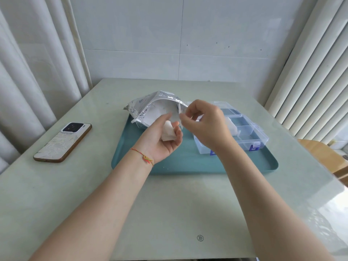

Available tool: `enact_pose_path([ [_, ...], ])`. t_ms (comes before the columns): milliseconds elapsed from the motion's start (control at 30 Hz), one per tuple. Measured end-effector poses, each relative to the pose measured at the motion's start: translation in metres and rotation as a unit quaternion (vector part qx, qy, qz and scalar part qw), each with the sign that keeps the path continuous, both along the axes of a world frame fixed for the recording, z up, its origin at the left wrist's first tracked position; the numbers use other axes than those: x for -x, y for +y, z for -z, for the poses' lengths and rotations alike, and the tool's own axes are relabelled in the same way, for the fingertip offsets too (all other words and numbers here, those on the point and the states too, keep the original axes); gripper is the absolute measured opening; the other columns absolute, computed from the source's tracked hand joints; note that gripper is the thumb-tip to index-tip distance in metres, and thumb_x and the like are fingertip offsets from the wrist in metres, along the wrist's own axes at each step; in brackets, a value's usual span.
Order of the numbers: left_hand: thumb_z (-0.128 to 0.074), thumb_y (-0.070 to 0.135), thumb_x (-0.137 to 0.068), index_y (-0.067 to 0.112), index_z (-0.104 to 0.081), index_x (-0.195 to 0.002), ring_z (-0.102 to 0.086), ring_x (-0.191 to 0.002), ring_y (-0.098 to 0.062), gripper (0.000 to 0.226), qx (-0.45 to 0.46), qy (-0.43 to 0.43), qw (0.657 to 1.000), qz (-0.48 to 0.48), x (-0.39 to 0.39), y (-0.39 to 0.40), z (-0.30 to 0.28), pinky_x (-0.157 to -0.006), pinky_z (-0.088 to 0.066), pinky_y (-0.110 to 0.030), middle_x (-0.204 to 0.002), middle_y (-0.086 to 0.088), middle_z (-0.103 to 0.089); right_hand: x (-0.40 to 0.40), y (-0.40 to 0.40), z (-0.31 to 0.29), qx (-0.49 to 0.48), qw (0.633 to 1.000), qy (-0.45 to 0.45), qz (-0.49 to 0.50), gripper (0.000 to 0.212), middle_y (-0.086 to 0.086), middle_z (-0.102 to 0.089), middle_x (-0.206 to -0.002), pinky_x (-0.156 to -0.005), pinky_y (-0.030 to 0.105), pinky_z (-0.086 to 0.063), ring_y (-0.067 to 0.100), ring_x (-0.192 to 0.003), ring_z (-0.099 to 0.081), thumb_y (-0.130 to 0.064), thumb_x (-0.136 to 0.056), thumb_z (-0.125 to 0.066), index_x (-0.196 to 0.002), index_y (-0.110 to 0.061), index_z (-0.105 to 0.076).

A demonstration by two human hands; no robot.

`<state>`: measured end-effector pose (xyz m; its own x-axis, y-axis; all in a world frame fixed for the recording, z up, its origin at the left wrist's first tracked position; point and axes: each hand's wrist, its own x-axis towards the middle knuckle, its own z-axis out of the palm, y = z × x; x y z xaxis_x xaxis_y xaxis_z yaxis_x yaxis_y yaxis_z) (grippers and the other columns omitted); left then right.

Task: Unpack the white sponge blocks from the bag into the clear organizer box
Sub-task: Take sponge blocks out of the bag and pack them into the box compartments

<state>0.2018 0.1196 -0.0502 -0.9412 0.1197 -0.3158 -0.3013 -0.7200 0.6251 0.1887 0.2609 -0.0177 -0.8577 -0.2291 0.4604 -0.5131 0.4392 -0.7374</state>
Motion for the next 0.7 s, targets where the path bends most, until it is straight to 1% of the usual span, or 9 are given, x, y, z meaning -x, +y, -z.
enact_pose_path([
  [67,-0.059,0.037,-0.096,0.010,-0.059,-0.107,-0.064,-0.066,-0.015,0.030,0.028,0.014,0.999,-0.004,0.000,0.001,0.001,-0.057,-0.058,-0.027,-0.080,-0.005,-0.065,-0.001,-0.004,0.005,-0.042,0.999,0.028,-0.016,0.016,-0.010,-0.058,-0.073,-0.061,0.011,-0.037,0.007,-0.070,-0.053,-0.018,-0.080,-0.073,-0.072,-0.014,-0.060],
  [133,-0.053,0.048,-0.097,0.010,-0.062,-0.110,-0.069,-0.074,-0.017,0.041,0.055,0.042,0.998,0.006,-0.001,0.002,0.002,-0.071,-0.061,-0.032,-0.088,-0.006,-0.069,-0.001,-0.006,0.008,-0.069,0.996,0.052,-0.031,0.016,-0.008,-0.055,-0.077,-0.067,0.013,-0.039,0.013,-0.079,-0.054,-0.017,-0.079,-0.074,-0.072,-0.015,-0.060],
  [233,-0.051,0.062,-0.091,0.009,-0.065,-0.109,-0.071,-0.082,-0.016,0.058,0.047,0.051,0.997,0.034,-0.004,0.002,-0.002,-0.075,-0.061,-0.032,-0.090,-0.006,-0.072,0.001,-0.007,0.012,-0.128,0.990,0.040,-0.051,0.017,-0.004,-0.055,-0.087,-0.084,0.037,-0.047,0.017,-0.086,-0.055,-0.025,-0.077,-0.076,-0.072,-0.018,-0.061],
  [300,-0.053,0.066,-0.087,0.010,-0.065,-0.112,-0.069,-0.088,-0.016,0.063,0.061,0.055,0.994,0.065,-0.005,0.002,-0.004,-0.078,-0.059,-0.030,-0.096,-0.004,-0.070,0.001,-0.007,0.012,-0.150,0.986,0.009,-0.073,0.024,-0.003,-0.054,-0.094,-0.088,0.044,-0.047,0.018,-0.091,-0.054,-0.039,-0.072,-0.078,-0.077,-0.020,-0.064],
  [367,-0.059,0.063,-0.085,0.016,-0.064,-0.114,-0.064,-0.088,-0.017,0.056,0.068,0.056,0.993,0.079,-0.004,0.001,-0.002,-0.084,-0.053,-0.032,-0.102,-0.001,-0.065,0.000,-0.005,0.010,-0.159,0.983,0.002,-0.090,0.041,-0.004,-0.051,-0.100,-0.090,0.045,-0.045,0.017,-0.098,-0.049,-0.050,-0.063,-0.077,-0.090,-0.023,-0.062],
  [467,-0.069,0.058,-0.082,0.023,-0.063,-0.111,-0.057,-0.073,-0.013,0.046,0.058,0.045,0.995,0.061,-0.003,-0.002,0.000,-0.073,-0.053,-0.028,-0.096,0.003,-0.058,0.000,0.003,0.007,-0.216,0.971,-0.006,-0.098,0.079,-0.008,-0.046,-0.120,-0.101,0.042,-0.038,0.012,-0.116,-0.040,-0.051,-0.059,-0.084,-0.126,-0.029,-0.048],
  [533,-0.065,0.060,-0.084,0.024,-0.063,-0.110,-0.056,-0.075,-0.012,0.044,0.097,0.072,0.987,0.101,-0.005,-0.003,0.000,-0.071,-0.049,-0.025,-0.093,0.004,-0.059,0.000,0.005,0.008,-0.274,0.956,-0.008,-0.101,0.097,-0.013,-0.040,-0.130,-0.104,0.039,-0.034,0.011,-0.124,-0.034,-0.050,-0.061,-0.086,-0.141,-0.033,-0.033],
  [600,-0.057,0.055,-0.089,0.021,-0.064,-0.114,-0.058,-0.086,-0.014,0.043,0.115,0.112,0.977,0.144,-0.008,-0.002,0.000,-0.078,-0.047,-0.026,-0.097,0.001,-0.061,-0.001,0.004,0.009,-0.292,0.950,-0.009,-0.108,0.097,-0.016,-0.038,-0.126,-0.105,0.037,-0.031,0.009,-0.125,-0.031,-0.051,-0.063,-0.085,-0.142,-0.032,-0.032],
  [700,-0.049,0.046,-0.092,0.020,-0.069,-0.112,-0.063,-0.092,-0.012,0.038,0.101,0.136,0.970,0.175,-0.012,0.000,-0.005,-0.081,-0.049,-0.025,-0.101,0.001,-0.066,0.003,0.001,0.012,-0.272,0.957,0.019,-0.095,0.070,-0.016,-0.044,-0.107,-0.101,0.041,-0.036,0.011,-0.111,-0.039,-0.052,-0.064,-0.082,-0.120,-0.027,-0.049],
])
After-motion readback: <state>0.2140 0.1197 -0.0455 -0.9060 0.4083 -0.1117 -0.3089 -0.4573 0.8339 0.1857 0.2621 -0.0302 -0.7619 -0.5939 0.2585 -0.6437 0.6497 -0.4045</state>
